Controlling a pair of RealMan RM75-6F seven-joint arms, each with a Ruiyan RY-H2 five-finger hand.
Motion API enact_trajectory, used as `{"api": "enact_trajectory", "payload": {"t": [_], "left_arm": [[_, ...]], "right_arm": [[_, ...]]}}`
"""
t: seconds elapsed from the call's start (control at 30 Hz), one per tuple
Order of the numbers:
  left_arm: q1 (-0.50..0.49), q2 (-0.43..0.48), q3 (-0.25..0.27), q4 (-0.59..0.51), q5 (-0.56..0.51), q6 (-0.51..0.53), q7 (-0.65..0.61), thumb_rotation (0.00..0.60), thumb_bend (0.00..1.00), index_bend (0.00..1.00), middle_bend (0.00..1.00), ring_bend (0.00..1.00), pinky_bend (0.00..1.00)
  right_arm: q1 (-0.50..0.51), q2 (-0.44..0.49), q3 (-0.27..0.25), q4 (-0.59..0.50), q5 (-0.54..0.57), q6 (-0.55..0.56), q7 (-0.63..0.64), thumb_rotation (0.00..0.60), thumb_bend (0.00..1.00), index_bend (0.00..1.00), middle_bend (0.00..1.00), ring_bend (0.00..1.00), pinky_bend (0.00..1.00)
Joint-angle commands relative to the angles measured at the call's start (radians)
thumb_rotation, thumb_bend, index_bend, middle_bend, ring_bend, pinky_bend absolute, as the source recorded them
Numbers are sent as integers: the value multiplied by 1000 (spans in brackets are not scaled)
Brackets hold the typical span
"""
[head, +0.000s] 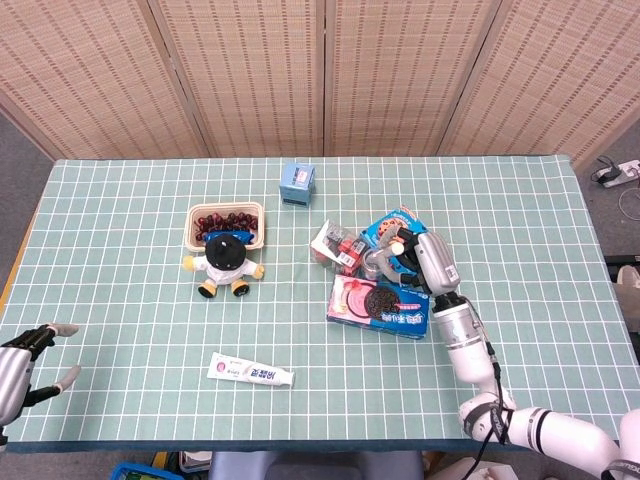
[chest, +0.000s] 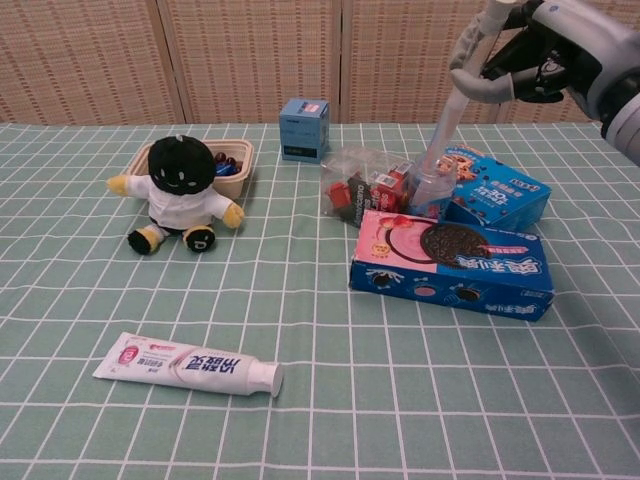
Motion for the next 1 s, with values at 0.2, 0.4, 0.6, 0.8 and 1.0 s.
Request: {"api": "enact_trajectory", "payload": {"t": [0.2,0.4,0.6,0.8,1.0], "left_arm": [[2,2,-1,0,1,4,-6,600,241,421,397,443,594],[2,4,0,0,2,5,-9,600,241,421,397,443,594],[4,7,-1,-1,2,10,-13,600,241,422,397,443,593],[6,8,-1,-1,5,13,-16,600,241,421,397,443,594],[6,8,0,-1,7,14,-15,600,241,422,397,443,594]], "right_arm": [[15,-49,-13,74,3,-30,31,600,662,793,1000,1000,1000],[24,-89,-19,140,1,-43,56,600,662,793,1000,1000,1000],[30,-114,-25,185,-1,-56,73,600,662,793,1000,1000,1000],[32,-129,-28,216,1,-67,82,600,662,793,1000,1000,1000],[31,-133,-27,229,11,-80,82,600,641,775,1000,1000,1000]]}}
